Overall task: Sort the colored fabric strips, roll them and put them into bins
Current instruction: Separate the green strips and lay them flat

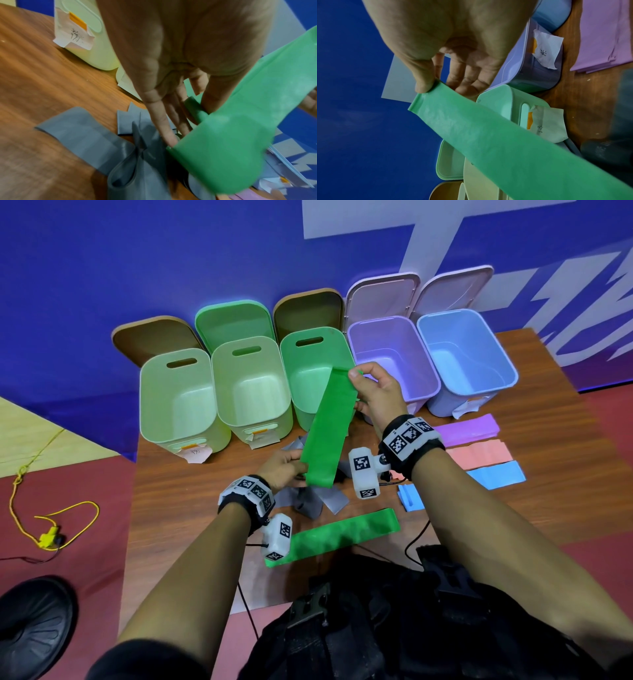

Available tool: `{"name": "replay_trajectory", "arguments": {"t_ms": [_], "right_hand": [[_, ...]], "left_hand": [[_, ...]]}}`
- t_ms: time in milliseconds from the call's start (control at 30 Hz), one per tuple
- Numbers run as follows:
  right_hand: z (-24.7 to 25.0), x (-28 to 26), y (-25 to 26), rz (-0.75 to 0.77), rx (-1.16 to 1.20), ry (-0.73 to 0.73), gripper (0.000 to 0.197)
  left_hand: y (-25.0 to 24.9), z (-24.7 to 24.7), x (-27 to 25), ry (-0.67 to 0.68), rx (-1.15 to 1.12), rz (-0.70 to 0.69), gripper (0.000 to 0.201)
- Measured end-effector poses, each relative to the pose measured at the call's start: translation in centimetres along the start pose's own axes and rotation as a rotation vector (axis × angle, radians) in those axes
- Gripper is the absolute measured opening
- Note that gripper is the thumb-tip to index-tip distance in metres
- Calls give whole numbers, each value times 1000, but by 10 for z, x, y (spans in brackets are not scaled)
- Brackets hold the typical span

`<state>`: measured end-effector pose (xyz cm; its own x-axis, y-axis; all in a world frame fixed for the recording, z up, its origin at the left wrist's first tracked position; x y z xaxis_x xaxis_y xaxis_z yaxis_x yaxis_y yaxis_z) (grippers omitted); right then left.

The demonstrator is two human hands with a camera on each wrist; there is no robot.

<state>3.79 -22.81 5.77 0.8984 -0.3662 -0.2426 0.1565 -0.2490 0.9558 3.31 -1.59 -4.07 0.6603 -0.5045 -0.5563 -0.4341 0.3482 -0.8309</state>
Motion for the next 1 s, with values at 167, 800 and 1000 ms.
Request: {"name": "replay_trajectory", "arguments": {"t_ms": [167,800,1000], "right_hand": [[4,-2,-7,-12,-14,-25,6],[13,-5,-20,-71,-3,-103,8],[7,-9,-20,-83,-14,-85,9]], "left_hand": [[6,1,1,10,57,19,47],[42,11,-8,-61,-118,182,23],[48,12,-8,-44,21,79,32]]}}
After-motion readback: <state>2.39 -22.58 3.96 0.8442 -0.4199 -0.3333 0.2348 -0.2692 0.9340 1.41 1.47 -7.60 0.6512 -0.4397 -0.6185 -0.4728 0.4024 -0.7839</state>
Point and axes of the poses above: each hand's wrist, its own x-axis towards the middle knuckle, its own z-axis out of the back of the hand, y = z × x, the point moved 5 cm from there along x, towards the middle knuckle, and after that the axes turned 4 degrees about -z, right-handed, at the moved point
